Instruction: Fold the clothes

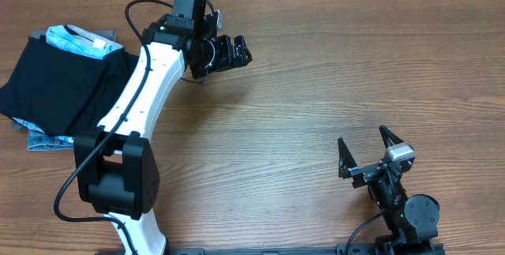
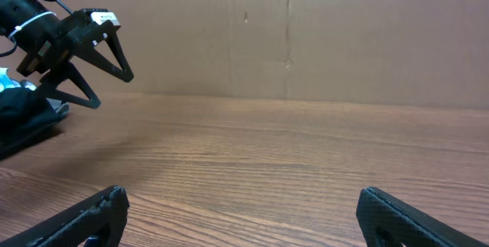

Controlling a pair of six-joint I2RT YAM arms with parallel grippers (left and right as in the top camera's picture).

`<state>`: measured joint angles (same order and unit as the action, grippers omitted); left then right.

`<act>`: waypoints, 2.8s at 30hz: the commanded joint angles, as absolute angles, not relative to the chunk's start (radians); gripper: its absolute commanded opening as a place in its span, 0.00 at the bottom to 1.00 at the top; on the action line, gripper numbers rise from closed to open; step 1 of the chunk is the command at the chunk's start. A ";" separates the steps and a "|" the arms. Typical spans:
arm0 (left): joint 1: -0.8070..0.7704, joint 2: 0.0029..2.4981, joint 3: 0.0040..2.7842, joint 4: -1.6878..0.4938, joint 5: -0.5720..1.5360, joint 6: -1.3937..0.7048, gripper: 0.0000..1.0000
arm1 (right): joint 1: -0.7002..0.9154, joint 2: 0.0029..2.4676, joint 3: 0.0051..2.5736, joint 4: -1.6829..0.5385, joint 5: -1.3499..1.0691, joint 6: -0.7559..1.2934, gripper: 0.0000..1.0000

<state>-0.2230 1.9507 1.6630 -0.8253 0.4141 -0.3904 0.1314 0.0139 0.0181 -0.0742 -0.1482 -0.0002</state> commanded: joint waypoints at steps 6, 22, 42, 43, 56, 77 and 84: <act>-0.224 1.915 1.690 -0.825 0.408 -0.389 1.00 | 0.128 0.004 0.008 -0.070 -0.134 0.000 1.00; -0.223 1.915 1.689 -0.826 0.407 -0.389 1.00 | 0.128 0.004 0.008 -0.070 -0.134 0.001 1.00; -0.223 1.434 1.689 -0.898 0.182 -0.381 1.00 | 0.128 0.004 0.008 -0.070 -0.134 0.001 1.00; -0.223 1.402 1.689 -0.918 0.168 -0.381 1.00 | 0.128 0.004 0.008 -0.070 -0.134 0.001 1.00; -0.223 1.047 1.599 -1.155 0.030 -0.381 1.00 | 0.128 0.004 0.008 -0.070 -0.134 0.001 1.00; -0.223 0.446 0.511 -0.422 -0.027 -0.405 1.00 | 0.128 0.004 0.008 -0.070 -0.134 0.001 1.00; -0.223 0.320 0.240 -0.068 -0.028 -0.404 1.00 | 0.128 0.004 0.008 -0.070 -0.134 0.001 1.00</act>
